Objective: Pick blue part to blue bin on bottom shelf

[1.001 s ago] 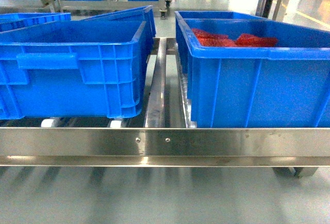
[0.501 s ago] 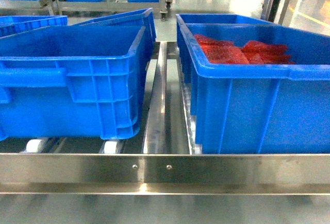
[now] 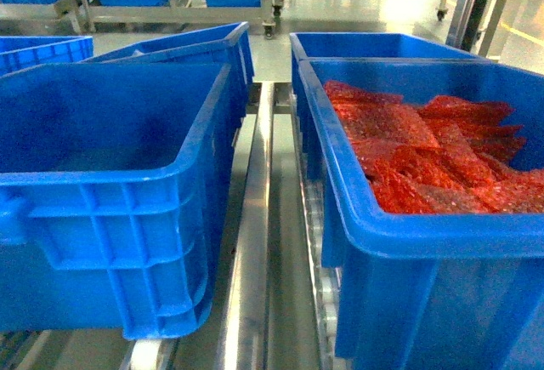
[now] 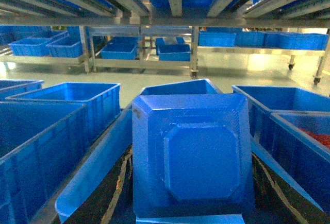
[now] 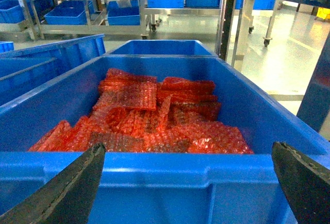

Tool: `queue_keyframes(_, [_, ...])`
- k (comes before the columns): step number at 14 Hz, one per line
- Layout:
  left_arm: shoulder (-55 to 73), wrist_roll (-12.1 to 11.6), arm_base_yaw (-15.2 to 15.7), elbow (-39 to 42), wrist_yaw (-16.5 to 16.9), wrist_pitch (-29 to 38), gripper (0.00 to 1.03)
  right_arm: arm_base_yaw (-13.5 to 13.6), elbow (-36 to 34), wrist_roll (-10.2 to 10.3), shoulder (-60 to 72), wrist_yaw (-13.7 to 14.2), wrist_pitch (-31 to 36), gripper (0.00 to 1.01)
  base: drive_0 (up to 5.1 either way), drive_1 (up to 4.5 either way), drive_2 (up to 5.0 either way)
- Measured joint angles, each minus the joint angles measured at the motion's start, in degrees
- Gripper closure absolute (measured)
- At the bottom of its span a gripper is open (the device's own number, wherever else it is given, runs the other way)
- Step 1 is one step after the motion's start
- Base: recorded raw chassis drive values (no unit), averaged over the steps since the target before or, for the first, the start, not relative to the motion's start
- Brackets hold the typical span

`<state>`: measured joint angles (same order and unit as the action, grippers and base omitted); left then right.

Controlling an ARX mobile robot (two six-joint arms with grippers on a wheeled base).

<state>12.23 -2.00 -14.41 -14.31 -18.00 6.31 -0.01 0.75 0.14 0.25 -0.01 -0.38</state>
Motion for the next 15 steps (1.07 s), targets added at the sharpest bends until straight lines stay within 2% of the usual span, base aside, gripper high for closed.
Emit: queue_keyframes(15, [0.0, 0.0, 0.0, 0.0, 0.0, -0.3, 0.59, 0.0, 0.0, 0.0, 0.0, 0.0, 0.1, 0.03, 0.0, 0.0, 0.0])
